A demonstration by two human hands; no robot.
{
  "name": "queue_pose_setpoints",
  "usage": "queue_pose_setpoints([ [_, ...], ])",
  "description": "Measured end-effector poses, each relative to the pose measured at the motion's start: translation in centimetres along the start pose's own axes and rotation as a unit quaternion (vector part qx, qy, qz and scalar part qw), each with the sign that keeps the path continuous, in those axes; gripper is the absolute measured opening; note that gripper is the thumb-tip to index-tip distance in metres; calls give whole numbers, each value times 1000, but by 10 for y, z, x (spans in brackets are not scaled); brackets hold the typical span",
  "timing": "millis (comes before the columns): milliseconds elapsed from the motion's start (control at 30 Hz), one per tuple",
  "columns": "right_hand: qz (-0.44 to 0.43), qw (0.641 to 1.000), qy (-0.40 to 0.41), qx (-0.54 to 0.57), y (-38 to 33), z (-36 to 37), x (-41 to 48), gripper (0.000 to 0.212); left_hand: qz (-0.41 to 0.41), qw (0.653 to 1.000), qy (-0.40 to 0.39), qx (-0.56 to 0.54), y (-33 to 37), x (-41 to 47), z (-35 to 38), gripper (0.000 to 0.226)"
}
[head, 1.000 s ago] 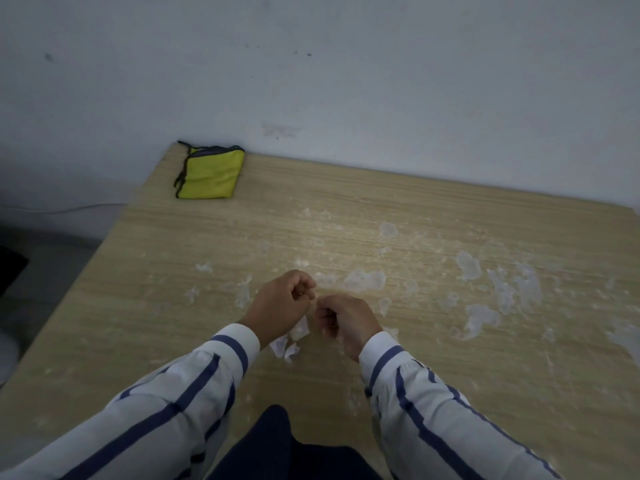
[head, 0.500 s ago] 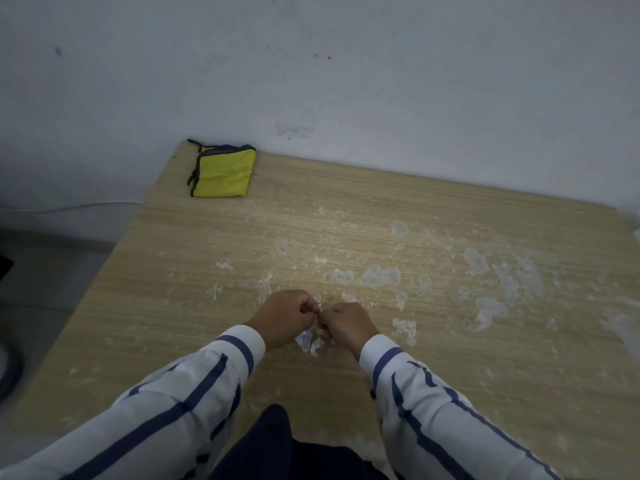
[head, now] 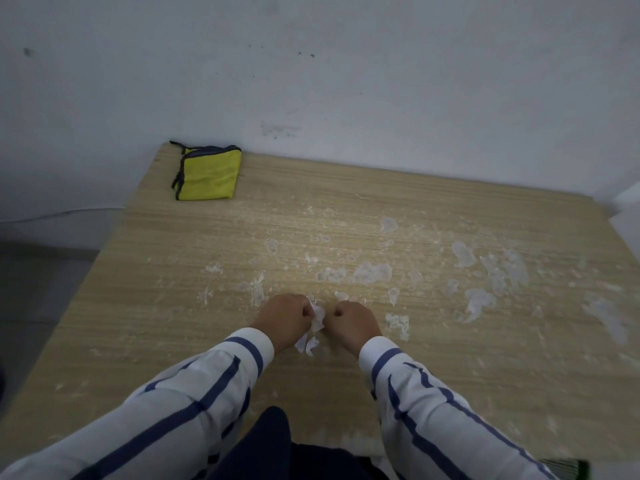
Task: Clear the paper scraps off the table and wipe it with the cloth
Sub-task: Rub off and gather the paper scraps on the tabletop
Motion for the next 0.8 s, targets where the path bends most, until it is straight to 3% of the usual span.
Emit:
queue_pose_setpoints([
  [100, 6, 1000, 1, 1, 3, 6, -1, 26, 2, 999, 3, 40, 2, 3, 3, 26],
  [433, 6, 999, 1, -41, -2, 7, 3, 39, 30, 997, 31, 70, 5, 2, 4, 24],
  [633, 29, 997, 2, -72, -1, 11, 12, 36, 43, 999, 6, 32, 0, 2, 3, 30],
  [800, 30, 996, -3, -78, -1, 9, 12, 35, 12, 999, 21, -25, -7, 0, -3, 16],
])
Point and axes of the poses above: each hand's wrist, its own x-axis towards the middle knuckle, its own z-axis out of the palm, y = z × x, the point moved 6 cm from there along x, towards the middle knuckle, and after that the axes turned 14 degrees about -y, right-handed, at the moved point
